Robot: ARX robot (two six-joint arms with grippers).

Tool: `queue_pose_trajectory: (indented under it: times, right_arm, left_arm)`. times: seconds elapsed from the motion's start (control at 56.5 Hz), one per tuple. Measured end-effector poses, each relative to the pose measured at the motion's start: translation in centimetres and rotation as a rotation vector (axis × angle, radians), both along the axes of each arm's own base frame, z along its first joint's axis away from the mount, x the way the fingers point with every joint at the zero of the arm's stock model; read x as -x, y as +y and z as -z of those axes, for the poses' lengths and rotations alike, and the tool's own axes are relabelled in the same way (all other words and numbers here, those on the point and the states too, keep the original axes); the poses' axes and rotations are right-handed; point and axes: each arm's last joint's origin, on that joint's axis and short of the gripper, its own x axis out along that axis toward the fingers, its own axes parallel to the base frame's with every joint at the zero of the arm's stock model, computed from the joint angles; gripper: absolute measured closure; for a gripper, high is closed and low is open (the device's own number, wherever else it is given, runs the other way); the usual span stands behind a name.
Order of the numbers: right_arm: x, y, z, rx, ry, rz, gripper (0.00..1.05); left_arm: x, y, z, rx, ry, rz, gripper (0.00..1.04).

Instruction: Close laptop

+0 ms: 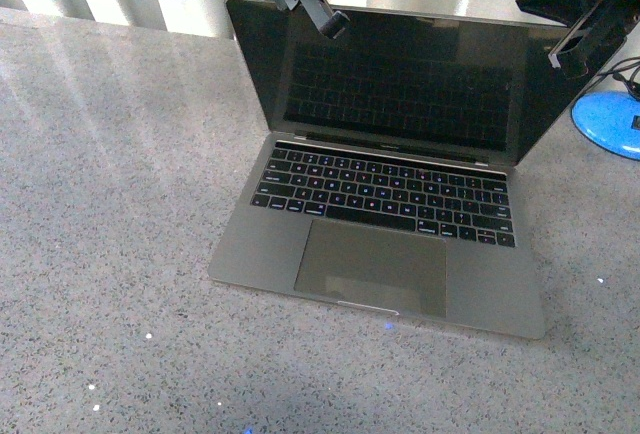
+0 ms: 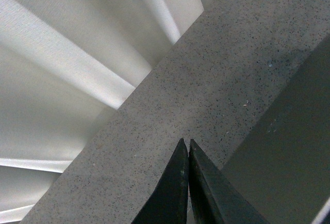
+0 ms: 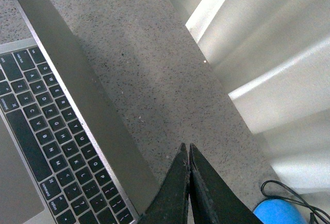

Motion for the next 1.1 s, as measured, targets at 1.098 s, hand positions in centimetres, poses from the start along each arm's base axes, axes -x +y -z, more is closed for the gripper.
queue_pose_trajectory:
  times: [1.098]
  right_arm:
    - [5.8, 0.3, 3.0, -0.048, 0.106, 0.001, 1.04]
  left_arm:
    - [3.8, 0.5, 3.1, -0.015, 0.103, 0.014, 1.01]
